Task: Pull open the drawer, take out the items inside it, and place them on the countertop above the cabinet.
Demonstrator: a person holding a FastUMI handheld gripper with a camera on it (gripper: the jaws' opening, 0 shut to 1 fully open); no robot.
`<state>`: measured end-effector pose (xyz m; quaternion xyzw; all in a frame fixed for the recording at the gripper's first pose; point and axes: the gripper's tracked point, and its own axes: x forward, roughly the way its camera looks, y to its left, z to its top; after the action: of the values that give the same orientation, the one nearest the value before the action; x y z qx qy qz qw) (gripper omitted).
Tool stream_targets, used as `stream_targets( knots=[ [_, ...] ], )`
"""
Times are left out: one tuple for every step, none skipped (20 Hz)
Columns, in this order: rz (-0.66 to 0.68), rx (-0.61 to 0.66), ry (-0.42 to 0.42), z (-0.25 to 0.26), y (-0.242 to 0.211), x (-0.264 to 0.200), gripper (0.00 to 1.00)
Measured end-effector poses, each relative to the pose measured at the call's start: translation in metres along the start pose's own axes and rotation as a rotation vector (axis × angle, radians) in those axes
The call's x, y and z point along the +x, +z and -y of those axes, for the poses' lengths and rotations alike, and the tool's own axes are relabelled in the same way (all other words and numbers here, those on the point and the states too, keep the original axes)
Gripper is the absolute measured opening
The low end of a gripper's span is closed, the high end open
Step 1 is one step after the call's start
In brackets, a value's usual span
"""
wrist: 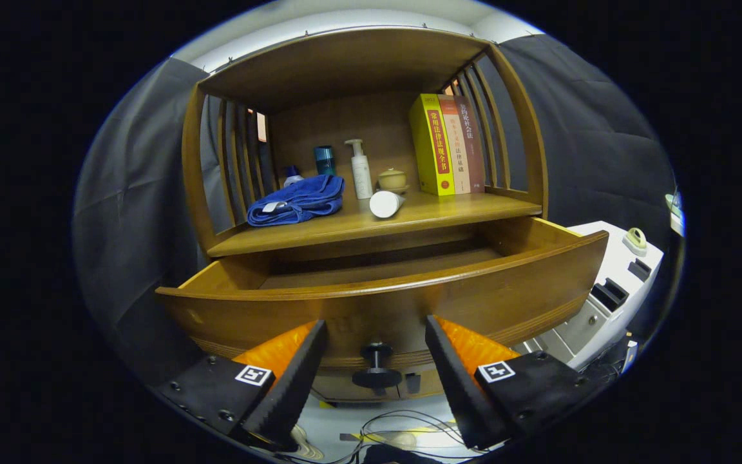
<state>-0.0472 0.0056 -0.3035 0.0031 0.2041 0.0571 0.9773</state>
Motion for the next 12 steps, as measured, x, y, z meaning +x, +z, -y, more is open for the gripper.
stream_targets(
  knots=[
    [0.008,0.003,-0.002,-0.001,0.003,0.006,1.00],
    [0.006,0.005,-0.002,-0.001,0.003,0.011,1.00],
    [0.010,0.005,-0.003,-0.001,0.005,0.017,1.00],
    [0.010,0.005,-0.003,-0.001,0.005,0.023,1.00],
    [0.010,0.006,-0.002,-0.001,0.006,0.028,1.00],
    [0.011,0.008,-0.002,-0.001,0.007,0.034,1.00],
    [0.012,0.008,-0.002,-0.001,0.008,0.040,1.00],
    [0.014,0.007,-0.003,-0.001,0.009,0.045,1.00],
    [0.013,0.006,-0.004,-0.001,0.010,0.050,1.00],
    [0.011,0.007,-0.006,-0.001,0.010,0.056,1.00],
    [0.009,0.007,-0.007,-0.002,0.011,0.062,1.00],
    [0.009,0.006,-0.007,-0.002,0.012,0.067,1.00]
  ],
)
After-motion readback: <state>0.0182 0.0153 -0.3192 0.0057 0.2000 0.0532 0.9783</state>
